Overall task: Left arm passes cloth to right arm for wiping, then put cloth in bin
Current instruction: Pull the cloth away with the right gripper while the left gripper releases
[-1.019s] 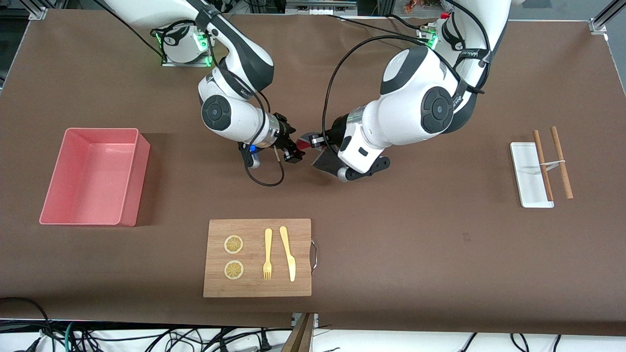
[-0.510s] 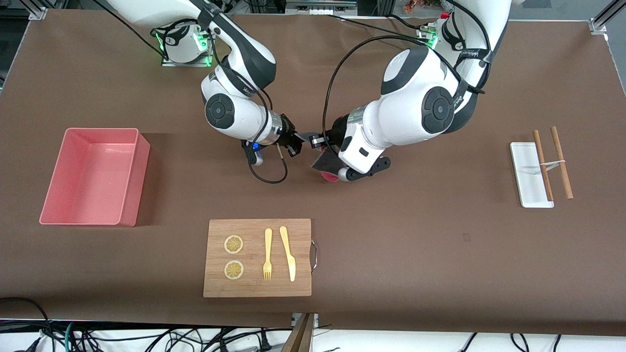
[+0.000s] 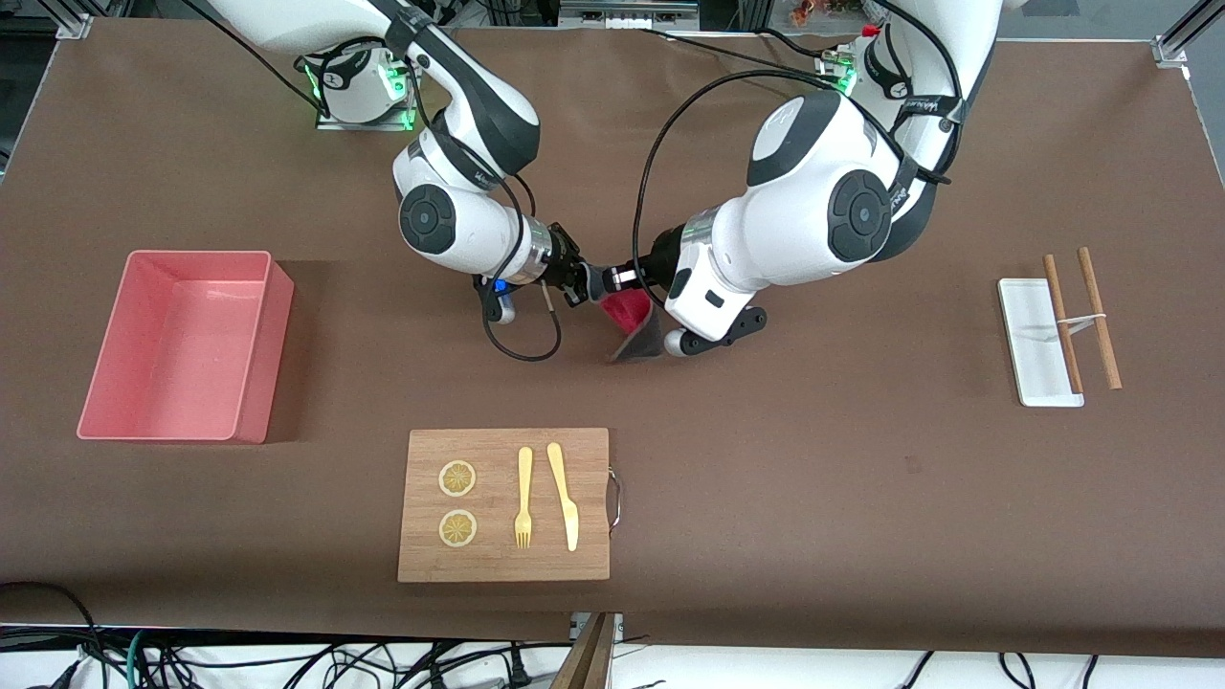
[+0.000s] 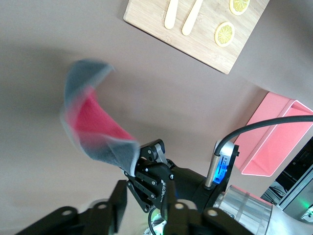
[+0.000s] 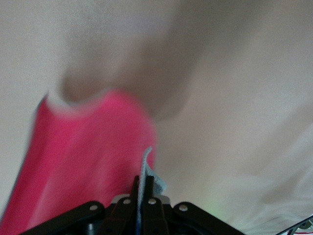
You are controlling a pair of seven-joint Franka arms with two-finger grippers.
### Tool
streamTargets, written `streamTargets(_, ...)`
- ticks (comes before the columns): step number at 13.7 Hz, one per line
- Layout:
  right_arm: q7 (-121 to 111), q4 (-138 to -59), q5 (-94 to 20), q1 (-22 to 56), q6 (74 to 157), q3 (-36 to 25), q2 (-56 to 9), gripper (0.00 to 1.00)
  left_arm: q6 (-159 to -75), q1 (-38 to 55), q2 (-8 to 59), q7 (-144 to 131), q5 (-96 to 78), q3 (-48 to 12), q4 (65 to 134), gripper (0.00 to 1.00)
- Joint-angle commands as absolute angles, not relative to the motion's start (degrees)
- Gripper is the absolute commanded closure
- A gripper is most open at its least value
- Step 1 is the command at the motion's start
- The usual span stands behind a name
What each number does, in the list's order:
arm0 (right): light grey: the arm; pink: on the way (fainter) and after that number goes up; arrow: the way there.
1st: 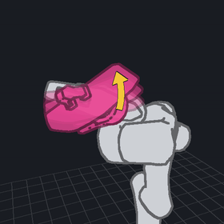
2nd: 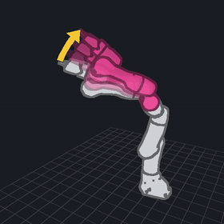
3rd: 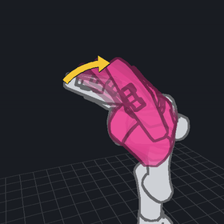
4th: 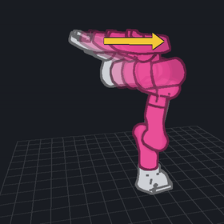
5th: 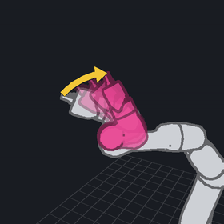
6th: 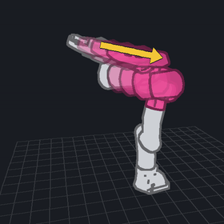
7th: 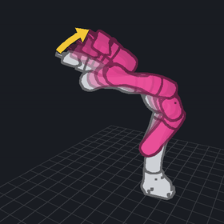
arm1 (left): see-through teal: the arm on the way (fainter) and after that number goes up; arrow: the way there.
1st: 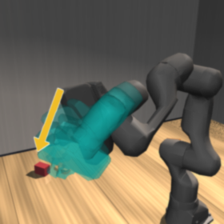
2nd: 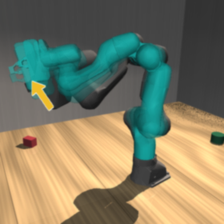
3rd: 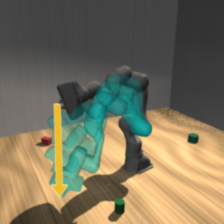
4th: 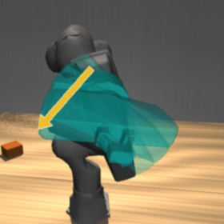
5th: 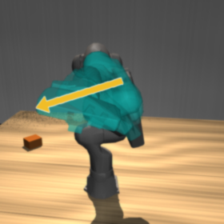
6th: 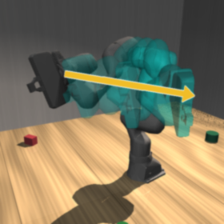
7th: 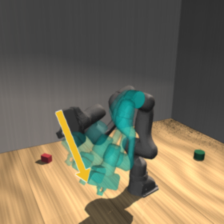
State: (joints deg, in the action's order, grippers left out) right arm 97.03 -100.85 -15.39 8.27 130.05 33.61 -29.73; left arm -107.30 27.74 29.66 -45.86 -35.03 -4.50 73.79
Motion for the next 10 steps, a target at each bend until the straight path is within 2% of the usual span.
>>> streamTargets(1,93.71,-100.63,-16.52,7.38,127.72,34.19,-28.74,1.00,-106.70,27.60,29.45,-46.58,-35.42,-3.87,72.60,0.00)
streamTargets(3,88.88,-100.90,-16.35,6.86,120.97,34.10,-28.21,1.00,-105.92,27.51,28.83,-46.49,-34.81,-3.17,72.60,0.00)
streamTargets(5,85.45,-102.82,-15.47,6.16,119.36,32.62,-28.39,1.00,-101.88,27.51,27.87,-46.23,-28.87,-2.11,72.51,0.00)
streamTargets(10,69.20,-104.50,-14.77,5.19,116.02,23.48,-29.26,1.00,-98.37,27.33,25.40,-44.22,-10.23,-2.20,72.86,0.00)
